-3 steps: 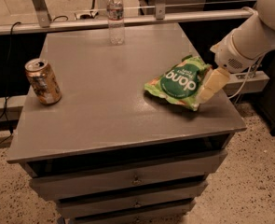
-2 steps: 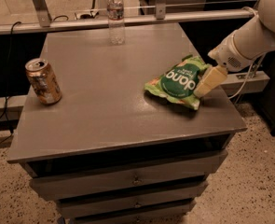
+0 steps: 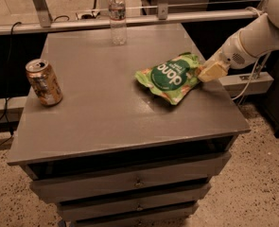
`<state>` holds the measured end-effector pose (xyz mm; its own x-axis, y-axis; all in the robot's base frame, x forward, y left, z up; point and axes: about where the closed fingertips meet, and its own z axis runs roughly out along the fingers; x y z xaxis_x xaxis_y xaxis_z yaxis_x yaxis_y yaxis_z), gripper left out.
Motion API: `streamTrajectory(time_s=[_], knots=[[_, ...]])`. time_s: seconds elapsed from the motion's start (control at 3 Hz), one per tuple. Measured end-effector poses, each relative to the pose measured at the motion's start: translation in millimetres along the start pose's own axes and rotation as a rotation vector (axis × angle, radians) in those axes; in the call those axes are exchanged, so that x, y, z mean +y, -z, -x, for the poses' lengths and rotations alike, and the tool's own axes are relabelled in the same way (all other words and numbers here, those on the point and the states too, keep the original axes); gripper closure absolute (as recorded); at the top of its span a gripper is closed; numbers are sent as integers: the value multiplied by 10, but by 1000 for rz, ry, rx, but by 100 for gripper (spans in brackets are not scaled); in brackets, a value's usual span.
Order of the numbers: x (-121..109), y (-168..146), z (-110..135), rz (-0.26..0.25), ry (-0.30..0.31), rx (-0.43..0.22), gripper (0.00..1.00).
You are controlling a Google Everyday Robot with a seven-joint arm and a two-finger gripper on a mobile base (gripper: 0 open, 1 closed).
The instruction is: Pick green rice chip bag
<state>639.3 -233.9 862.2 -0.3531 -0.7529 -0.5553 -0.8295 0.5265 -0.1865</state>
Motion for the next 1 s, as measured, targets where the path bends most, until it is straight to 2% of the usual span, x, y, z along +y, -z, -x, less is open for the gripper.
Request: streamTrajectory(time_s=[0.33,0.67,1.0], knots=[[27,104,108,3,-3,-32,87],[60,312,231,-13,-20,-69,100],[74,583,372,-43,-43,-110,100]])
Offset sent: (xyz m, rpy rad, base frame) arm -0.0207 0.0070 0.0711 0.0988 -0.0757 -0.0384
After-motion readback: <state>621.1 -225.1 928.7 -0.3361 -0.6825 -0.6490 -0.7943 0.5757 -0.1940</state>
